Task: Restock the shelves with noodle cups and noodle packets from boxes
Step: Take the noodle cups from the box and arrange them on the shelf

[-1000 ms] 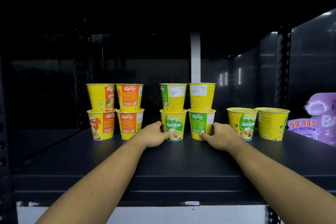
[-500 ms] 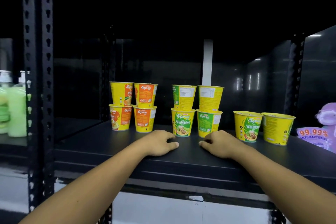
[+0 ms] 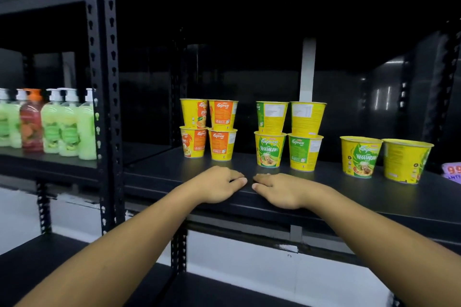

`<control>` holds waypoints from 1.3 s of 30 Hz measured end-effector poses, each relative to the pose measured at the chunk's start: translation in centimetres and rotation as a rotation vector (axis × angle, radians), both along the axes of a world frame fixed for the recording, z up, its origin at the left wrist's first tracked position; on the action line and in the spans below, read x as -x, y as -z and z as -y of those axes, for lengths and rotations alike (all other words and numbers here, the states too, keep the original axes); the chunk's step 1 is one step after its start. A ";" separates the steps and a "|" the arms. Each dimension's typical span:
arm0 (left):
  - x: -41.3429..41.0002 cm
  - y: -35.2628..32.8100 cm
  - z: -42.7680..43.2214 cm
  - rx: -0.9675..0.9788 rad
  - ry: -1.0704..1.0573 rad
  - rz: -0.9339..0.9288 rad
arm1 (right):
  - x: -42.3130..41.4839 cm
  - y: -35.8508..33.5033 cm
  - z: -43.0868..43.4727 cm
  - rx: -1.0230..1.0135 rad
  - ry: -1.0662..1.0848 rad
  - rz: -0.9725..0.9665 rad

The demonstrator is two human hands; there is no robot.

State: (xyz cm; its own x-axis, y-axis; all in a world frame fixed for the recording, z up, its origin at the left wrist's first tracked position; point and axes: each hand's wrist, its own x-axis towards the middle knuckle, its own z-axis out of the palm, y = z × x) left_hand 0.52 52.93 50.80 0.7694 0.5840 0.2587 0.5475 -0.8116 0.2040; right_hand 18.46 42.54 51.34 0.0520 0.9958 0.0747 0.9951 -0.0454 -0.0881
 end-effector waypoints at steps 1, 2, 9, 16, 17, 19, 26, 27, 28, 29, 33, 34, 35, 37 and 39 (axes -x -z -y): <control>0.6 0.1 0.0 -0.005 -0.016 -0.004 | 0.3 0.0 -0.3 0.002 0.002 -0.007; 1.1 0.2 -0.1 -0.007 -0.030 -0.008 | 0.5 0.1 -0.6 0.004 0.004 -0.013; 2.9 0.2 -1.6 -0.009 -0.028 -0.014 | 1.2 0.8 -1.8 -0.043 0.015 -0.025; 2.4 0.4 -2.7 -0.075 0.069 -0.049 | 1.6 1.1 -1.0 -0.149 0.053 -0.028; 2.3 0.5 -2.9 -0.079 0.091 -0.040 | 1.6 1.2 -0.8 -0.171 0.068 -0.028; 1.9 0.6 -3.1 -0.089 0.129 -0.024 | 1.5 1.3 -0.4 -0.208 0.106 -0.012; -0.4 -0.6 -3.8 -0.056 0.227 -0.022 | 0.7 0.2 1.3 -0.194 0.257 -0.052; -0.9 -0.8 -3.9 -0.043 0.238 -0.029 | 0.4 0.1 1.4 -0.184 0.278 -0.062; -1.3 -1.0 -4.1 -0.033 0.247 -0.033 | 0.1 -0.1 1.6 -0.180 0.299 -0.072; -1.8 -1.2 -4.4 -0.027 0.255 -0.036 | -0.2 -0.2 1.7 -0.178 0.323 -0.079; -4.0 -2.1 -5.6 0.005 0.214 0.052 | -2.8 -0.3 1.2 -0.264 0.452 -0.155; -4.6 -2.5 -5.9 0.044 0.186 0.104 | -3.6 -0.3 0.8 -0.306 0.491 -0.194; -5.1 -2.9 -6.0 0.093 0.159 0.159 | -4.5 -0.3 0.4 -0.349 0.533 -0.240; -6.2 -3.5 -6.2 0.171 0.118 0.254 | -5.8 -0.6 -0.2 -0.428 0.610 -0.326; -7.3 -3.7 -6.3 0.242 0.084 0.334 | -7.1 -1.1 -0.9 -0.494 0.666 -0.393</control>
State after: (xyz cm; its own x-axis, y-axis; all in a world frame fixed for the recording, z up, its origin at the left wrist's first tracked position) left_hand 7.83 59.22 54.53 0.7142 0.5973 0.3648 0.3529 -0.7574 0.5493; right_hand 25.53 43.44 52.44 0.7156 0.6103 0.3398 0.6713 -0.4662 -0.5762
